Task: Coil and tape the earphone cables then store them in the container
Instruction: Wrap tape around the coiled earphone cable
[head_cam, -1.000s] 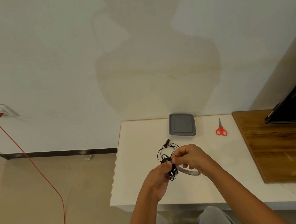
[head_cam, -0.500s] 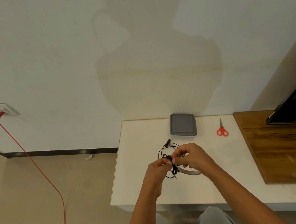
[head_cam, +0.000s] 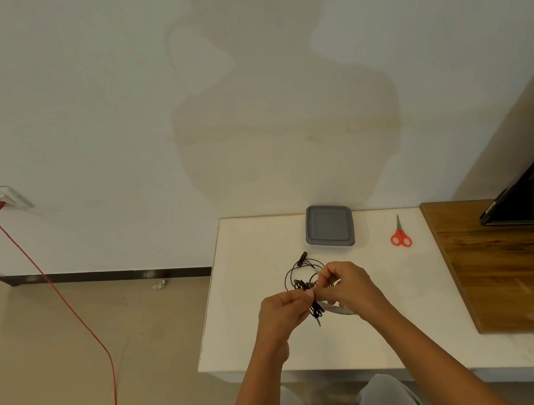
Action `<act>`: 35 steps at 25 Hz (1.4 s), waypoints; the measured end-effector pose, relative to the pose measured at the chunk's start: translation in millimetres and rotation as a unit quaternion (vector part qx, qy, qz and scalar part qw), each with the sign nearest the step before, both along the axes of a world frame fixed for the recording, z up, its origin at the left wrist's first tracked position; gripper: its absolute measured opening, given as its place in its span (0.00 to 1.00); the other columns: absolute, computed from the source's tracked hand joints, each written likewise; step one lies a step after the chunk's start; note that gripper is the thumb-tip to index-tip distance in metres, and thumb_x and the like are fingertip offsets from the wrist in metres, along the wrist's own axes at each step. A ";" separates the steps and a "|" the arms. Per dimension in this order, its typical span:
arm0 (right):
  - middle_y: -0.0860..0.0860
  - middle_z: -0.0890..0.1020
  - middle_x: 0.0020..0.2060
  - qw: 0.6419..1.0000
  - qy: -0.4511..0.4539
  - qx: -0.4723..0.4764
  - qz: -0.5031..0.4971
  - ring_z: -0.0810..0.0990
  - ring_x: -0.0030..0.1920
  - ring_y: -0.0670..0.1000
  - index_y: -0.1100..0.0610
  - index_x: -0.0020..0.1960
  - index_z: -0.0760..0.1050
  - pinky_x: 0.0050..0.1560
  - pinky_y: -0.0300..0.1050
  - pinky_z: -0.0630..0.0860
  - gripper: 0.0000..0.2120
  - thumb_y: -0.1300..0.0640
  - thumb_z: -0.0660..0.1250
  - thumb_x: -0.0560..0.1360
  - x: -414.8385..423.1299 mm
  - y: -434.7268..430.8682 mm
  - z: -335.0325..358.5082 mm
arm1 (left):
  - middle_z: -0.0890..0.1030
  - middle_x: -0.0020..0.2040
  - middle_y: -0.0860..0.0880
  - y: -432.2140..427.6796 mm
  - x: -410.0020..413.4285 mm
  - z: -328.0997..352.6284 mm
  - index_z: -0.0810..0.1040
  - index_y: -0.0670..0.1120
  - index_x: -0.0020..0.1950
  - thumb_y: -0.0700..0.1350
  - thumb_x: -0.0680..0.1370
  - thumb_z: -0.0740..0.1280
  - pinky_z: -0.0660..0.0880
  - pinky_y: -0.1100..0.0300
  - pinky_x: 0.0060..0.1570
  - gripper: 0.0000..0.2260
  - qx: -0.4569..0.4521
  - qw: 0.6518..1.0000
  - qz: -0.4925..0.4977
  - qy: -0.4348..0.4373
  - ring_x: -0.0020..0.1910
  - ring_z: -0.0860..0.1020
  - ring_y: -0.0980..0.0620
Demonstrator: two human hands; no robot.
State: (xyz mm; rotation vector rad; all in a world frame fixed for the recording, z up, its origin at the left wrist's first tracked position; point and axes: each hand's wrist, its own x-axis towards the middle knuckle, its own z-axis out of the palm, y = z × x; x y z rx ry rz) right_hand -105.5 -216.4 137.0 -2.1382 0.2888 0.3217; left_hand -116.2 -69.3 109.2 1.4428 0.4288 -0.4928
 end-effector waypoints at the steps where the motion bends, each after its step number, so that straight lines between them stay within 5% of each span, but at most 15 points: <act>1: 0.51 0.82 0.37 1.000 0.000 0.005 0.000 0.79 0.34 0.47 0.59 0.39 0.78 0.34 0.38 0.76 0.08 0.57 0.76 0.66 -0.1 0.2 -0.4 | 0.85 0.45 0.45 0.4 0.1 -0.9 0.84 0.41 0.50 0.42 0.75 0.72 0.79 0.63 0.49 0.07 -0.005 1.000 -0.001 -0.002 0.48 0.83 0.49; 4: 0.52 0.82 0.35 1.000 0.000 0.017 0.010 0.80 0.33 0.46 0.60 0.41 0.79 0.31 0.32 0.75 0.06 0.59 0.74 0.68 2.5 -1.1 0.1 | 0.85 0.43 0.44 -1.0 4.0 0.8 0.83 0.42 0.45 0.40 0.75 0.71 0.79 0.63 0.46 0.03 -0.001 1.000 0.010 -0.009 0.46 0.84 0.48; 9: 0.55 0.84 0.38 0.994 0.028 0.095 0.054 0.83 0.38 0.50 0.59 0.46 0.80 0.46 0.45 0.82 0.04 0.62 0.69 0.72 4.8 -20.0 -0.3 | 0.85 0.43 0.43 -1.4 12.1 -10.2 0.81 0.42 0.48 0.45 0.77 0.68 0.80 0.56 0.52 0.07 0.087 0.994 -0.021 -0.059 0.46 0.84 0.46; 15: 0.47 0.83 0.35 0.995 -0.038 -0.030 0.086 0.81 0.37 0.47 0.49 0.40 0.81 0.43 0.44 0.80 0.02 0.54 0.74 0.69 4.8 -23.7 -11.0 | 0.84 0.38 0.45 -8.4 10.0 -24.5 0.81 0.40 0.44 0.43 0.79 0.63 0.79 0.59 0.51 0.10 0.058 0.997 -0.040 -0.021 0.40 0.82 0.50; 19: 0.43 0.82 0.35 0.989 -0.055 -0.102 0.096 0.80 0.38 0.44 0.47 0.40 0.80 0.44 0.44 0.79 0.03 0.49 0.73 0.69 4.2 -23.1 -21.7 | 0.83 0.36 0.51 -16.2 10.3 -31.4 0.80 0.43 0.43 0.44 0.79 0.63 0.75 0.69 0.33 0.09 0.154 0.986 -0.045 -0.048 0.33 0.77 0.57; 22: 0.46 0.84 0.41 0.979 -0.068 -0.171 0.084 0.81 0.42 0.47 0.49 0.45 0.80 0.44 0.42 0.78 0.06 0.48 0.71 0.71 3.2 -19.1 -33.6 | 0.83 0.36 0.51 -25.4 11.9 -40.7 0.78 0.41 0.43 0.45 0.79 0.64 0.78 0.58 0.39 0.09 0.229 0.968 -0.038 -0.099 0.33 0.78 0.55; 26: 0.48 0.84 0.44 0.962 -0.062 -0.259 0.058 0.81 0.42 0.50 0.52 0.49 0.78 0.43 0.42 0.78 0.08 0.49 0.68 0.74 1.5 -16.7 -56.1 | 0.80 0.34 0.54 -37.9 13.5 -53.8 0.76 0.48 0.42 0.48 0.80 0.63 0.69 0.68 0.31 0.08 0.323 0.935 -0.027 -0.145 0.32 0.77 0.56; 35: 0.50 0.81 0.39 0.962 -0.035 -0.270 -0.017 0.79 0.39 0.51 0.55 0.46 0.74 0.39 0.43 0.77 0.09 0.52 0.72 0.72 -1.8 -33.6 -130.2 | 0.82 0.38 0.52 -61.4 21.2 -102.1 0.78 0.47 0.47 0.50 0.78 0.66 0.68 0.63 0.31 0.07 0.383 0.915 -0.069 -0.106 0.36 0.77 0.53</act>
